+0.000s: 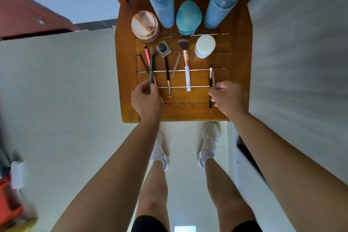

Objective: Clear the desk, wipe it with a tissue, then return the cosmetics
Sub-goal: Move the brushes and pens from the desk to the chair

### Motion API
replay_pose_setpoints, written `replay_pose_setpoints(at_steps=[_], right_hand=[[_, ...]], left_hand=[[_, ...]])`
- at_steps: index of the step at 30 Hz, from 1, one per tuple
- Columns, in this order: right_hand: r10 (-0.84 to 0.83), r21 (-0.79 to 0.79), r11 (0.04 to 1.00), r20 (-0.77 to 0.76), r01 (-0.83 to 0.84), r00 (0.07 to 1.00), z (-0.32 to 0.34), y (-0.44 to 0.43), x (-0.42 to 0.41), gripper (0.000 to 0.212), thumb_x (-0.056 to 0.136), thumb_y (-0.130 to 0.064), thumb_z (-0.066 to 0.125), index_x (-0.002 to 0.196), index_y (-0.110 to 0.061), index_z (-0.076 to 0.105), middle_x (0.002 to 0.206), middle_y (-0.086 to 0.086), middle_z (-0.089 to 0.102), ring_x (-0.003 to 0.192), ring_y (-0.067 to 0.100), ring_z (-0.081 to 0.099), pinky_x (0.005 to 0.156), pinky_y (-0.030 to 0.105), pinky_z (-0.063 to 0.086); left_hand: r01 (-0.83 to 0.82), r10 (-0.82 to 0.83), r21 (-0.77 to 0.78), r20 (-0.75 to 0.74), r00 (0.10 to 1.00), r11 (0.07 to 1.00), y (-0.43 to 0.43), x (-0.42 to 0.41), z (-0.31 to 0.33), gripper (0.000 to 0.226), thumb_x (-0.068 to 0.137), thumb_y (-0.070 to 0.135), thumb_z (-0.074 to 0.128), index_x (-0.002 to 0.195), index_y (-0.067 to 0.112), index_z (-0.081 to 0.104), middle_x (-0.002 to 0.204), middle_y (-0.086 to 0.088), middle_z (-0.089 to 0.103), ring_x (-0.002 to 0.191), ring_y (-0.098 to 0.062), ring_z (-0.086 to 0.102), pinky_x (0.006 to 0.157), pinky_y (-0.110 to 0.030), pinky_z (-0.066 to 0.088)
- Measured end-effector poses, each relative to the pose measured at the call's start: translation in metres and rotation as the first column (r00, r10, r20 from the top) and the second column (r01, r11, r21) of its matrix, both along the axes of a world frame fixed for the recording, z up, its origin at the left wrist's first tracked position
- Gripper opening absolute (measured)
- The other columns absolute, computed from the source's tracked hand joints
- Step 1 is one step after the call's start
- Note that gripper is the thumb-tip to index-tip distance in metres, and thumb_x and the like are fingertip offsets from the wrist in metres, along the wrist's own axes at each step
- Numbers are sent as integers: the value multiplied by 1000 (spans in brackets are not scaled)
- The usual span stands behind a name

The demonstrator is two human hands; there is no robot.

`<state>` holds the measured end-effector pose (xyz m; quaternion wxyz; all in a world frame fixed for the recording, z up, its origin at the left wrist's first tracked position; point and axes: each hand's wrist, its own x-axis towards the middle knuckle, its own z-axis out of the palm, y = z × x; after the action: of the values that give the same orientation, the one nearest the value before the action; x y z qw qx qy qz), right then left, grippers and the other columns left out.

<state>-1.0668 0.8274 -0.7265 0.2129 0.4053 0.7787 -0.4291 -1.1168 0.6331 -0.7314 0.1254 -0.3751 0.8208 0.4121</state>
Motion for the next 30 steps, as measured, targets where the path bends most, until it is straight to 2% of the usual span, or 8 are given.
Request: replay_pose_setpoints(at_steps=[8, 12, 16, 21, 23, 25, 27, 30], right_hand=[[5, 112, 994, -17, -3, 1000, 5, -6, 2, 33, 98, -43, 59, 115, -18, 72, 104, 1, 75, 90, 20, 70, 83, 41, 60], [109, 276, 955, 28, -112, 994, 3, -11, 8, 39, 97, -52, 55, 113, -20, 70, 106, 0, 72, 93, 21, 66, 78, 30, 54], [94, 310, 946, 21, -96, 995, 2, -14, 10, 38, 98, -52, 54, 115, -20, 69, 108, 0, 71, 95, 22, 65, 78, 31, 53], [109, 356, 926, 62, -124, 992, 3, -21, 14, 42, 96, -55, 56, 124, -25, 62, 121, -2, 65, 105, 21, 62, 79, 32, 50], [123, 349, 927, 70, -140, 990, 8, -22, 16, 46, 94, -56, 58, 129, -26, 58, 128, -2, 62, 110, 21, 61, 83, 35, 52], [144, 354, 921, 79, -163, 986, 16, -21, 18, 51, 95, -56, 57, 135, -26, 53, 136, -1, 57, 117, 22, 59, 87, 37, 51], [194, 373, 905, 70, -206, 978, 30, -19, 19, 56, 97, -56, 53, 143, -25, 47, 145, 1, 48, 127, 24, 52, 94, 40, 50], [288, 443, 856, 19, -267, 957, 65, -15, 22, 62, 99, -56, 46, 151, -24, 34, 159, 5, 32, 143, 27, 35, 107, 47, 42]], left_hand=[[7, -4, -137, 18, 1000, 990, -20, 0, -3, 29, 99, 37, 54, 122, 23, 66, 115, 6, 68, 98, -12, 63, 95, -37, 54], [168, -161, -141, 62, 985, 976, -29, 2, -7, 32, 97, 40, 58, 123, 23, 64, 109, 10, 66, 93, -10, 61, 83, -27, 50], [225, -220, -138, 50, 974, 965, -38, 4, -9, 30, 96, 38, 60, 121, 22, 64, 98, 16, 62, 88, -7, 60, 68, -13, 39], [326, -320, -131, 65, 945, 936, -45, 7, -12, 36, 94, 40, 63, 124, 21, 61, 113, 5, 65, 93, -9, 59, 67, -8, 33], [375, -367, -141, 79, 927, 916, -46, 10, -8, 43, 93, 41, 65, 130, 20, 58, 120, 1, 62, 101, -12, 58, 75, -13, 39], [451, -440, -190, 97, 893, 872, -46, 15, 2, 51, 93, 43, 63, 138, 20, 51, 130, -1, 56, 115, -18, 56, 91, -28, 47], [551, -540, -260, 118, 833, 793, -46, 22, 20, 56, 97, 46, 56, 145, 22, 42, 146, -4, 46, 132, -24, 45, 104, -43, 42], [664, -667, -355, 136, 733, 658, -49, 27, 60, 60, 101, 50, 42, 154, 23, 29, 162, -8, 24, 148, -31, 24, 116, -53, 26]])
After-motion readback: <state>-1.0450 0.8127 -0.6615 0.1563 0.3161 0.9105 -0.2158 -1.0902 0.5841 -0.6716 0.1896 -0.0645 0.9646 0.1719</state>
